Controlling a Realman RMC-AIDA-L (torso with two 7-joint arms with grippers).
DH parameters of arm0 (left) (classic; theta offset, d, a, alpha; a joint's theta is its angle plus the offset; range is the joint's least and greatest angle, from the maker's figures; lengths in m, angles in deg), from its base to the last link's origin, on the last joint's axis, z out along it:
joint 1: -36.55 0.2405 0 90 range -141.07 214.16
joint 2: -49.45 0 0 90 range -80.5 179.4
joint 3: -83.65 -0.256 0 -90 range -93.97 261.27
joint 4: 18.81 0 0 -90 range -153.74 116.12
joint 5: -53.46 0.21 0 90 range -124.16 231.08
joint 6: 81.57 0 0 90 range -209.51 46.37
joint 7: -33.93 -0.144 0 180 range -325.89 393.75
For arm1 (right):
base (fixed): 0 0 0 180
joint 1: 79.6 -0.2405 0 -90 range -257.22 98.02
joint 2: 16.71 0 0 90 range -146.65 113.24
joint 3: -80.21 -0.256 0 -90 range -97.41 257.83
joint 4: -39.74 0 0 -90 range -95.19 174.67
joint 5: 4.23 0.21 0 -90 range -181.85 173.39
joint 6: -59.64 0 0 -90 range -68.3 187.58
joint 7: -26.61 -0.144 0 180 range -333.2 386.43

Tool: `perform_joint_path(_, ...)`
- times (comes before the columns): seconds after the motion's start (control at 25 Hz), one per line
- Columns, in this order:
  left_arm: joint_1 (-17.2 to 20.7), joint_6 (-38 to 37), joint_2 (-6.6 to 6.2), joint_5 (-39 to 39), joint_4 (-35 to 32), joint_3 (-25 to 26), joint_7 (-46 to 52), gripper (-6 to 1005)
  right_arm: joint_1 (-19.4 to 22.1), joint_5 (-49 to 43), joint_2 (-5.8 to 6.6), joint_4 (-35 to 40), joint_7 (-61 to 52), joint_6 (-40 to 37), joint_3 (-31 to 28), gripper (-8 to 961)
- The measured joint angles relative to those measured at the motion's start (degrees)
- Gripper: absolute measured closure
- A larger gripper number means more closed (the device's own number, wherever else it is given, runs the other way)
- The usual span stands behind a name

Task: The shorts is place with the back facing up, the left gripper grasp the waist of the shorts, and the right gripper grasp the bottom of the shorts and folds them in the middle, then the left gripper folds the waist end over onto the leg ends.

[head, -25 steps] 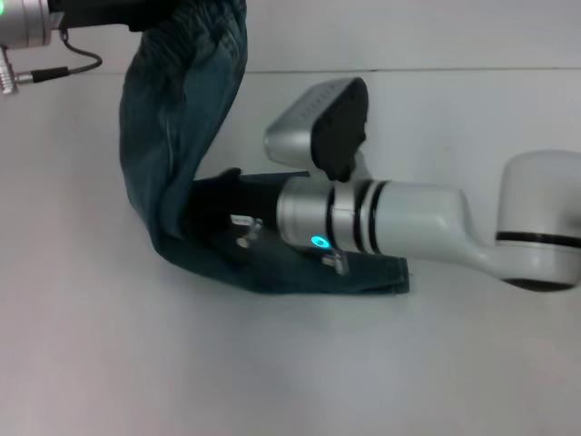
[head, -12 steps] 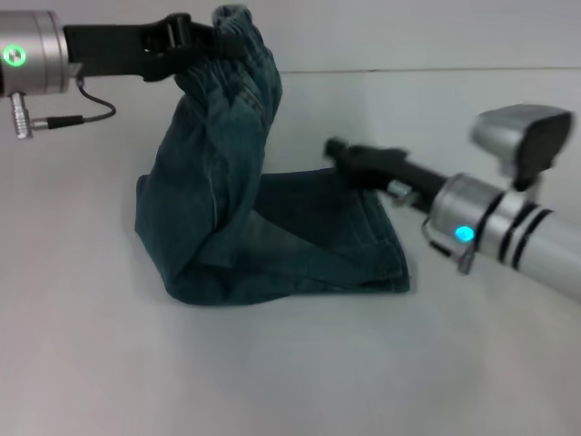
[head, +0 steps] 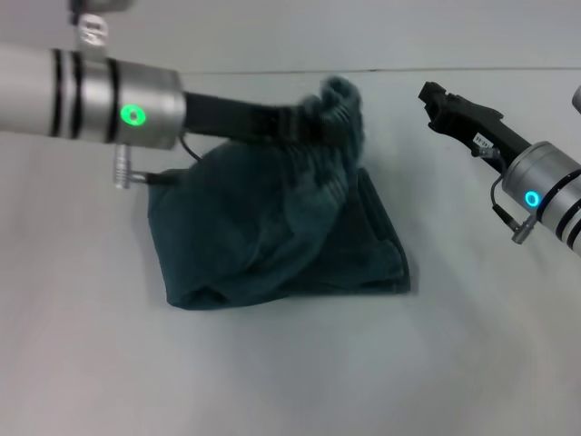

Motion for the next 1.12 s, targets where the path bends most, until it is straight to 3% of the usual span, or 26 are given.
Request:
perform_joint_path(0.12, -0.1, 4.8, 1.68, 0.2, 0.2, -5.4, -0.1, 893, -0.1, 0.0, -0.12, -0.1, 0.9, 0.2, 0.0, 840)
perform_joint_path(0.2, -0.1, 7.0, 1.95, -0.1, 0.9, -7.6, -0.1, 892, -0.2, 0.0, -0.16, -0.2, 1.0, 0.2, 0.0, 835)
perform_joint_path(0.44, 0.2, 9.4, 1.89, -1.8, 2.5, -8.2, -1.2, 664, -0.3, 0.0, -0.27, -0.4, 1.0, 0.3, 0.3, 820)
perform_joint_path(0.64, 4.7, 8.0, 1.55, -6.1, -1.6, -7.8, -3.5, 465, -0.1, -0.8, 0.14, 0.7, -2.0, -2.0, 3.5, 808)
perform_joint_path(0.84, 11.0, 4.2, 1.40, -9.6, -5.7, -3.2, -7.9, 232, 0.5, -3.4, 0.43, 9.0, -13.3, -10.5, 13.3, 796)
perform_joint_path(1.08, 17.4, -5.6, -0.36, -10.6, -4.8, 5.2, -14.6, 115, 3.5, -4.2, 0.86, 19.9, -23.5, -26.4, 24.1, 782)
perform_joint_path(1.12, 18.3, -7.4, -0.67, -10.5, -4.9, 5.9, -15.5, 95, 4.1, -4.7, 1.05, 22.3, -25.3, -28.8, 26.7, 739)
